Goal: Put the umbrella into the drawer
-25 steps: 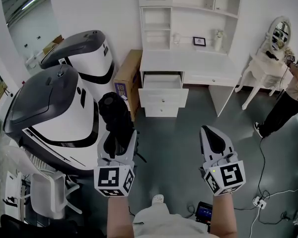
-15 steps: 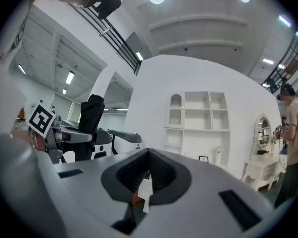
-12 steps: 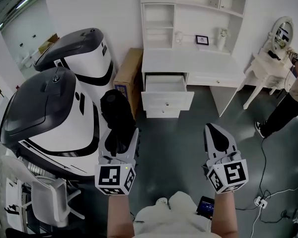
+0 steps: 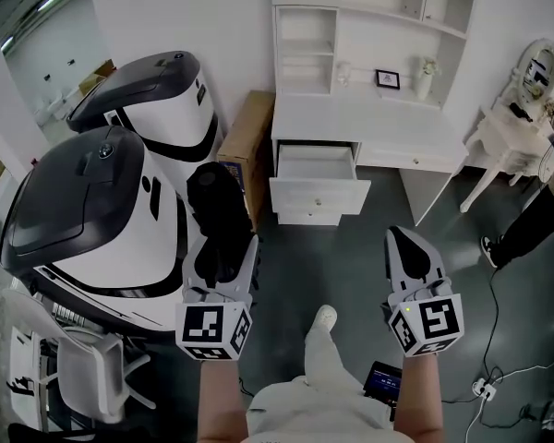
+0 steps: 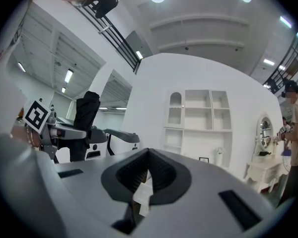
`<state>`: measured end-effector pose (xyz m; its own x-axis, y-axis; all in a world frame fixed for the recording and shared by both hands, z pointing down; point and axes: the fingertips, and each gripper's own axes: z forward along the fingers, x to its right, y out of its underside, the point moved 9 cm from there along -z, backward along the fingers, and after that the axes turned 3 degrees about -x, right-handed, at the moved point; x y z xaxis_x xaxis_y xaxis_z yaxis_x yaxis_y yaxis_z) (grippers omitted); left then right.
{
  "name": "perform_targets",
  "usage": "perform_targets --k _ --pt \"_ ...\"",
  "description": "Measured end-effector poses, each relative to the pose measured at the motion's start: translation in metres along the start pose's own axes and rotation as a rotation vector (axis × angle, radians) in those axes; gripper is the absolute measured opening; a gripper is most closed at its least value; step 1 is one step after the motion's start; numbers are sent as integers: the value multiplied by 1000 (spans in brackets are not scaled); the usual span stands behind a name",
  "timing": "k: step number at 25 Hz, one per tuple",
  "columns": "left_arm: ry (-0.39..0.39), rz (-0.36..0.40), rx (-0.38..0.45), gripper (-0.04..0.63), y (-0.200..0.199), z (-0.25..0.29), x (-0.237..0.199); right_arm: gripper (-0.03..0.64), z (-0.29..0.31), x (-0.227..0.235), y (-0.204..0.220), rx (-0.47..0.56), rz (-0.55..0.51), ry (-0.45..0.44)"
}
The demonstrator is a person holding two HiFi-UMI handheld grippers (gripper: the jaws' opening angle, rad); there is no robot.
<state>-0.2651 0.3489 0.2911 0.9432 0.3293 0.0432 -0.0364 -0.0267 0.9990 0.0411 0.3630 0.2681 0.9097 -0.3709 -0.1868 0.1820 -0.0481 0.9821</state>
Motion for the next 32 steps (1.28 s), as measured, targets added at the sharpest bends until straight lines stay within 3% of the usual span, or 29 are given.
perform_targets --k 17,32 --pt "-11 56 -10 245 -5 145 -12 8 121 93 24 13 46 7" --pt "-14 34 -8 245 -6 294 -22 8 235 189 34 20 55 24"
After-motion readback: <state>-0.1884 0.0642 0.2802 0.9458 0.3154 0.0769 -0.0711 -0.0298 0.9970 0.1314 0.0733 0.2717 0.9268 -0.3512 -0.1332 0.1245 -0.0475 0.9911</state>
